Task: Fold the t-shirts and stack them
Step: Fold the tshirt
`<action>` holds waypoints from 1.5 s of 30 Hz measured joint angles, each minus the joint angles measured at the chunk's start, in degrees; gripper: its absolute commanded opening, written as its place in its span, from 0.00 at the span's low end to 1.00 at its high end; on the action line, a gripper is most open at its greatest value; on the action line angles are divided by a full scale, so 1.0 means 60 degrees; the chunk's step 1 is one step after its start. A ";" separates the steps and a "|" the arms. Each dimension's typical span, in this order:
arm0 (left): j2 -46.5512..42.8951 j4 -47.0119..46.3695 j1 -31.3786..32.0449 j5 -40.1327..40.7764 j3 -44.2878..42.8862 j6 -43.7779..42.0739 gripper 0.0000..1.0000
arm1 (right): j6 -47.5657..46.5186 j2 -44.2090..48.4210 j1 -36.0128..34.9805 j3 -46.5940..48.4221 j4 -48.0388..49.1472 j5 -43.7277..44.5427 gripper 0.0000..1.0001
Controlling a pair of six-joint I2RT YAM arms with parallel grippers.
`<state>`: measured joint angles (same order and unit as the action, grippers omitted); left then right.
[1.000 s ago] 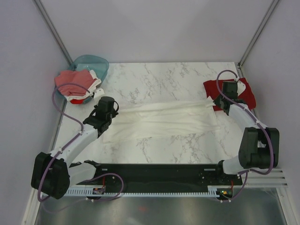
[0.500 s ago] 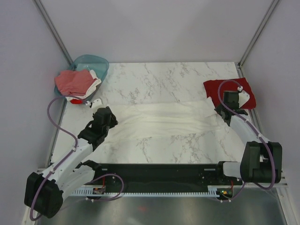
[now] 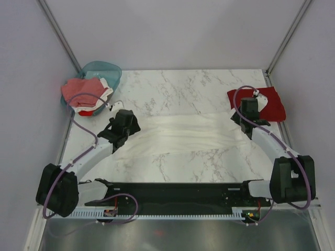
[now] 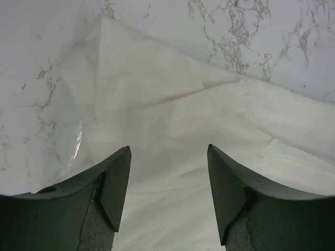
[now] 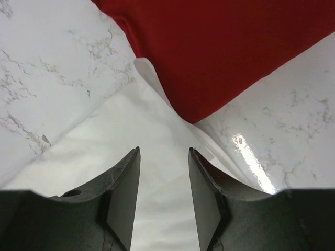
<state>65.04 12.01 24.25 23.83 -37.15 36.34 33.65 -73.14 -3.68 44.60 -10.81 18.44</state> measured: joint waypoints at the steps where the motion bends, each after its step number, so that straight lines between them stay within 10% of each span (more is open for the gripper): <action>1: 0.0452 -0.0022 0.0000 -0.0015 -0.0277 -0.0040 0.68 | -0.0018 -0.0313 -0.0091 0.0073 0.0040 -0.0051 0.49; 14: 0.2867 -0.0033 -0.2149 -0.1596 -0.1188 -0.0098 0.57 | 0.0929 -0.2477 0.0331 0.0000 0.0186 -0.0437 0.24; 24: 0.0761 -0.0124 -0.2441 -0.2218 0.0299 -0.0022 0.55 | 0.0586 -0.0929 -0.0047 -0.0404 0.0455 -0.0867 0.49; 30: -0.0335 -0.0696 -0.2441 -0.2229 0.0608 0.0004 0.71 | -0.0219 -0.1082 -0.1887 -0.0004 0.1628 -0.2667 0.52; 45: 0.3257 -0.0994 -0.3191 -0.2830 -0.1144 0.0131 0.59 | -0.1042 -0.6138 -0.5566 0.4907 0.2157 -0.5519 0.58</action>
<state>84.58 6.04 5.10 6.85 -44.01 37.12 27.40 -109.97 -37.08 74.04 2.13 -14.68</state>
